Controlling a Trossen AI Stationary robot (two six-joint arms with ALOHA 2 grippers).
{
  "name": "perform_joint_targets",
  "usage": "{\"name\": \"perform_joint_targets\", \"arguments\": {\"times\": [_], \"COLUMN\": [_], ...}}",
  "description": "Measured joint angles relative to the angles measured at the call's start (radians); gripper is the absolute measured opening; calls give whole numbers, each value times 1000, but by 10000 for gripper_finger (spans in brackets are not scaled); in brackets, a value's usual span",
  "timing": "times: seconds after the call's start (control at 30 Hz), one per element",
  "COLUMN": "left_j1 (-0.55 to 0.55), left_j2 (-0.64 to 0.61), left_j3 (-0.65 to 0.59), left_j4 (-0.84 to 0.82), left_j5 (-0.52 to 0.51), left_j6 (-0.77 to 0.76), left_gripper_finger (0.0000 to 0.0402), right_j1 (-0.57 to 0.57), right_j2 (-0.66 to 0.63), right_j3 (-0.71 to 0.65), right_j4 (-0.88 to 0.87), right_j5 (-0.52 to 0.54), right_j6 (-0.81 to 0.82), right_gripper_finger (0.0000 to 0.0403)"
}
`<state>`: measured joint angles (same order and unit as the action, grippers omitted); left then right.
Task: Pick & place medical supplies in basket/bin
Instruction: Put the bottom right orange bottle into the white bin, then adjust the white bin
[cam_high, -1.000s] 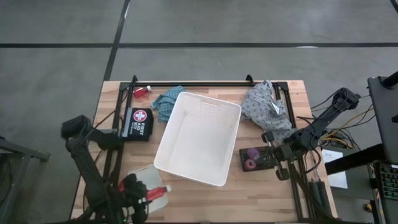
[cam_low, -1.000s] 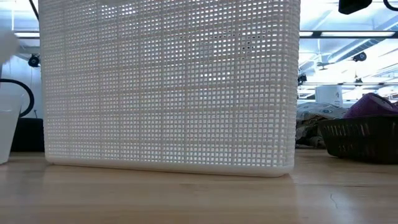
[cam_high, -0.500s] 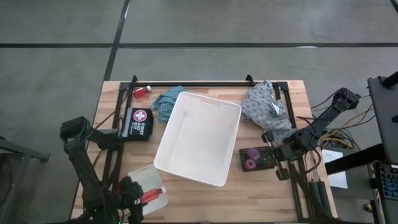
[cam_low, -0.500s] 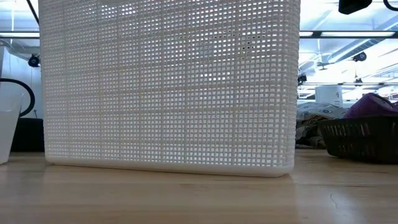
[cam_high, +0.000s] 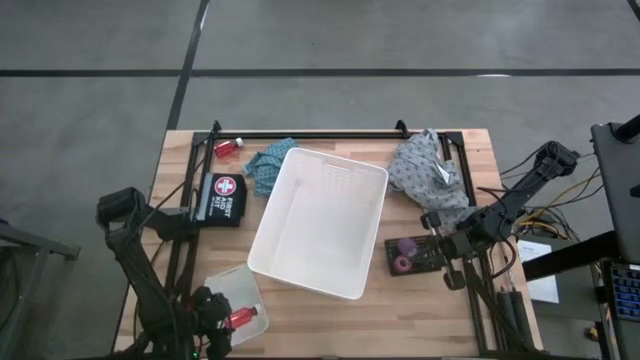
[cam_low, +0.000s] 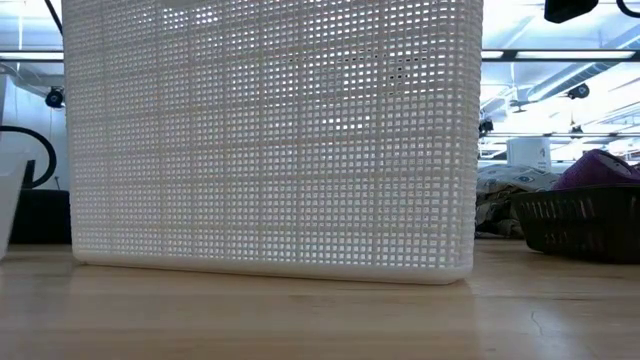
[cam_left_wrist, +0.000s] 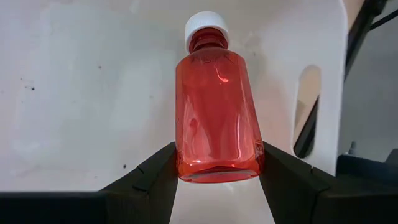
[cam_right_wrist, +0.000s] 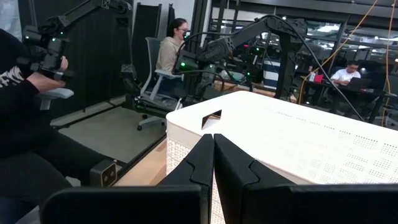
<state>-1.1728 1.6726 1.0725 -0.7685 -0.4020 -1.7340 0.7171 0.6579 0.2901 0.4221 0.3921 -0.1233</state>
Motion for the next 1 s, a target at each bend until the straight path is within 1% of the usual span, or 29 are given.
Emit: {"name": "perform_joint_targets", "arguments": {"times": [0.43,0.53,0.83,1.0], "left_j1": [0,0,0,1], "left_j2": [0,0,0,0], "left_j3": [0,0,0,0], "left_j4": [5,6,6,6], "left_j5": [13,13,10,0], "left_j6": [8,8,8,9], "left_gripper_finger": [205,214,259,268], "right_j1": [0,0,0,0], "right_j2": [0,0,0,0], "right_j3": [0,0,0,0], "right_j4": [0,0,0,0], "right_j5": [0,0,0,0], "right_j6": [0,0,0,0], "right_gripper_finger": [8,8,8,8]}}
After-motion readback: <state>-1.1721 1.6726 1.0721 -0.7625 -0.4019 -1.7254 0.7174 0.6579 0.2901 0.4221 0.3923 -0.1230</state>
